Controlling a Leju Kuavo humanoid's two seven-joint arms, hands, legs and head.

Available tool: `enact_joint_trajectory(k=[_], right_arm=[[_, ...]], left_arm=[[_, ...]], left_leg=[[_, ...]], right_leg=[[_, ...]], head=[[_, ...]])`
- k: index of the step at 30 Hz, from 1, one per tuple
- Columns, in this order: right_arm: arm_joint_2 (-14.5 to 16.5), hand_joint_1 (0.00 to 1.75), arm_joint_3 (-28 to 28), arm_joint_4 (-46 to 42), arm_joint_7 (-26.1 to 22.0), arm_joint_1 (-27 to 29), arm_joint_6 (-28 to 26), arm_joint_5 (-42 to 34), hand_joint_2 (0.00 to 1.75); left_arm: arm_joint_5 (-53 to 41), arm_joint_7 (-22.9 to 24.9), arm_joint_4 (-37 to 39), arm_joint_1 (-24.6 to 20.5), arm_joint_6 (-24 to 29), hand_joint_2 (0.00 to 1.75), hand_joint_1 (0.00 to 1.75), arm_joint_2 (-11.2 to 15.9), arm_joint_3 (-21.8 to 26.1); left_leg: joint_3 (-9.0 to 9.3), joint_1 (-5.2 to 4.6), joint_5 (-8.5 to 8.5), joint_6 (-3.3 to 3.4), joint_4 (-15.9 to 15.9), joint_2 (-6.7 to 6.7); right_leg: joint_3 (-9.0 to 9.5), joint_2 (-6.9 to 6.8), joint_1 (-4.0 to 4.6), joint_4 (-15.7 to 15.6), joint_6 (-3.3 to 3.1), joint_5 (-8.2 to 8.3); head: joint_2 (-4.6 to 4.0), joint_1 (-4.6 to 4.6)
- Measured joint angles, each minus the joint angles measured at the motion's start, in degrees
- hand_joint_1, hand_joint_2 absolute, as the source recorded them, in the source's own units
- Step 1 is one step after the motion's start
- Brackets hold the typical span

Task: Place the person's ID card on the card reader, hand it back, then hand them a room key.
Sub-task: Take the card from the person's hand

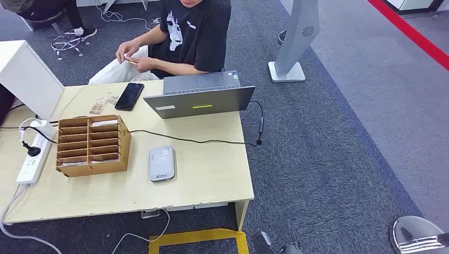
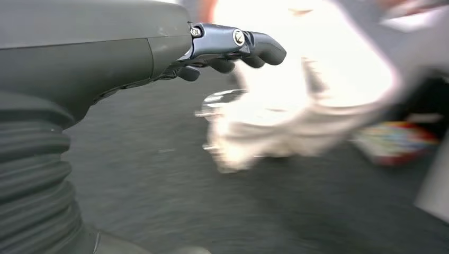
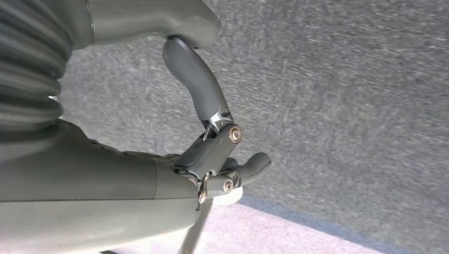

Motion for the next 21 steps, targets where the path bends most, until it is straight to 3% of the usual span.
enact_joint_trajectory(k=[4,7,21], right_arm=[[-0.3,0.0,0.7,0.6,0.2,-0.8,-0.9,-1.1,1.75],[-1.0,0.0,1.9,1.4,-0.1,-1.4,-1.8,-2.2,1.75],[-4.5,0.0,9.4,4.3,-1.0,-5.5,-3.6,-4.8,1.75]], left_arm=[[3.8,-2.3,0.2,-1.7,0.0,1.75,0.0,-0.2,3.6],[9.2,-2.6,-0.9,-2.0,0.0,1.75,0.0,-0.2,3.7],[24.0,-2.8,-16.8,1.3,-0.2,1.75,0.0,0.4,-5.7]], left_leg=[[0.09,-0.01,-0.04,-0.06,0.0,0.24],[0.09,0.0,-0.04,-0.05,0.0,0.27],[0.05,0.01,-0.04,-0.05,0.0,0.26]], right_leg=[[0.02,0.28,-0.01,0.0,-0.05,0.04],[-0.02,0.31,0.0,0.0,-0.04,0.03],[-0.03,0.29,0.01,0.0,-0.04,0.01]], head=[[0.0,-0.06],[0.0,-0.12],[0.0,-0.13]])
